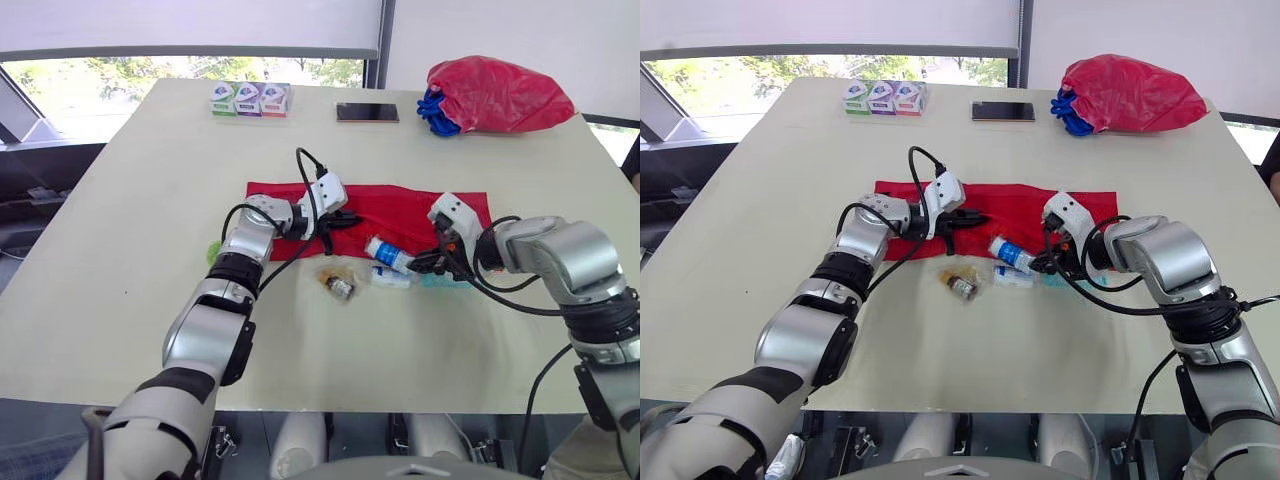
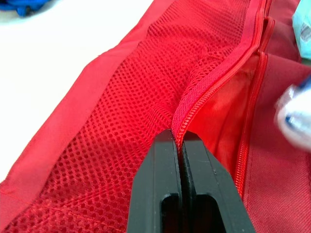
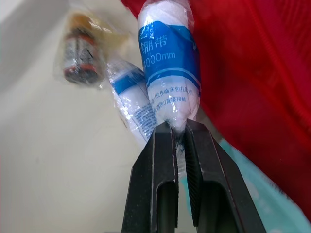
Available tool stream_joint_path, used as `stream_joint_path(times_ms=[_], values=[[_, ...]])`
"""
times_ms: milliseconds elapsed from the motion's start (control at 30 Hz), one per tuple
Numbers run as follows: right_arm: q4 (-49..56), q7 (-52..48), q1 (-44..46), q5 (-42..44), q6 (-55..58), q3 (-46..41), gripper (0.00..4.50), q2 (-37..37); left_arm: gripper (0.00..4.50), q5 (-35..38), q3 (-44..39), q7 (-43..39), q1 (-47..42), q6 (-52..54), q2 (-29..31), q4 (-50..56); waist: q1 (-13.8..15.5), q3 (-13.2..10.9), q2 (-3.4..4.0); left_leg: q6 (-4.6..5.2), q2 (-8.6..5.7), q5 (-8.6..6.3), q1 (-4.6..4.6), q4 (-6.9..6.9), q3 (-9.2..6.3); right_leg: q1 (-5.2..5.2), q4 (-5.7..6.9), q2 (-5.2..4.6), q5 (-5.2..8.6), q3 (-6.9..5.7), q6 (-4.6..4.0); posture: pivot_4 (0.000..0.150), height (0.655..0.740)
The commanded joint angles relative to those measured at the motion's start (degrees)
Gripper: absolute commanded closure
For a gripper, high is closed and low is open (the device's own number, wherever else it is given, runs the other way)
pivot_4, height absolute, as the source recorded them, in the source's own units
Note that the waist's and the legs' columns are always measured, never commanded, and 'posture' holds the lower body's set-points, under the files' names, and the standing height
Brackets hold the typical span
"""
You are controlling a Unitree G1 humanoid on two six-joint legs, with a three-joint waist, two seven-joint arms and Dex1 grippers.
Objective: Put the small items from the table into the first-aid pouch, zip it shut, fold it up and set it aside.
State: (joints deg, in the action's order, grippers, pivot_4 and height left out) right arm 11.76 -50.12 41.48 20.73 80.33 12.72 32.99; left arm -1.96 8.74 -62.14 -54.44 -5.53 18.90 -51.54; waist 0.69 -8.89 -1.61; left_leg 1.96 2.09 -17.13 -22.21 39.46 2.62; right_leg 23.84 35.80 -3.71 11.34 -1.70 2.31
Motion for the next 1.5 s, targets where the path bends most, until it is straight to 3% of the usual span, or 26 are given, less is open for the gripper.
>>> stream_joint_path(times_ms=[33, 333, 567, 933, 1500], values=[[-1.05, 4.72, 3.12, 0.98, 5.75, -2.55, 4.4, -4.02, 4.5, 1.67, -0.97, 0.15, 0.51, 0.68, -0.09, 4.41, -0.03, 0.0, 0.0, 0.0, 0.01, 0.0, 0.0, 0.0, 0.0, 0.03, 0.0, 0.01, 0.0, 0.0, 0.0, 0.15, 0.74], [-12.87, 20.88, 6.86, 2.66, 12.17, -16.08, 4.4, -19.7, 4.5, 1.2, 0.39, -0.14, 4.11, 2.11, -0.03, 10.37, -0.05, 0.02, 0.02, -0.01, 0.04, 0.01, 0.02, -0.06, 0.01, 0.09, 0.06, 0.04, 0.0, 0.01, 0.0, 0.15, 0.74], [-18.22, 33.08, 8.82, 8.19, 12.17, -27.24, 4.4, -26.79, 4.5, 1.27, 0.71, 0.26, 5.23, 2.96, -0.02, 12.14, -0.66, 0.02, 0.03, -0.02, 0.04, 0.01, 0.03, -0.1, 0.0, 0.09, 0.06, 0.05, 0.0, 0.01, 0.0, 0.15, 0.74], [-16.78, 40.62, 6.37, 23.81, 12.17, -23.75, 4.4, -18.63, 4.5, 0.82, 0.27, 1.04, 3.35, 2.22, 0.27, 9.48, -1.52, 0.02, 0.03, 0.0, 0.03, 0.0, 0.0, -0.2, -0.03, 0.09, 0.04, 0.03, 0.0, 0.03, 0.0, 0.15, 0.74], [-17.97, 61.43, 1.69, 46.77, 12.17, -26.69, 4.4, -15.22, 4.5, 1.06, -0.05, 1.86, 3.5, 1.77, -0.08, 9.62, -1.51, 0.02, 0.03, 0.02, 0.05, -0.01, -0.03, -0.24, -0.04, 0.11, -0.03, 0.01, 0.0, 0.04, 0.01, 0.15, 0.74]])
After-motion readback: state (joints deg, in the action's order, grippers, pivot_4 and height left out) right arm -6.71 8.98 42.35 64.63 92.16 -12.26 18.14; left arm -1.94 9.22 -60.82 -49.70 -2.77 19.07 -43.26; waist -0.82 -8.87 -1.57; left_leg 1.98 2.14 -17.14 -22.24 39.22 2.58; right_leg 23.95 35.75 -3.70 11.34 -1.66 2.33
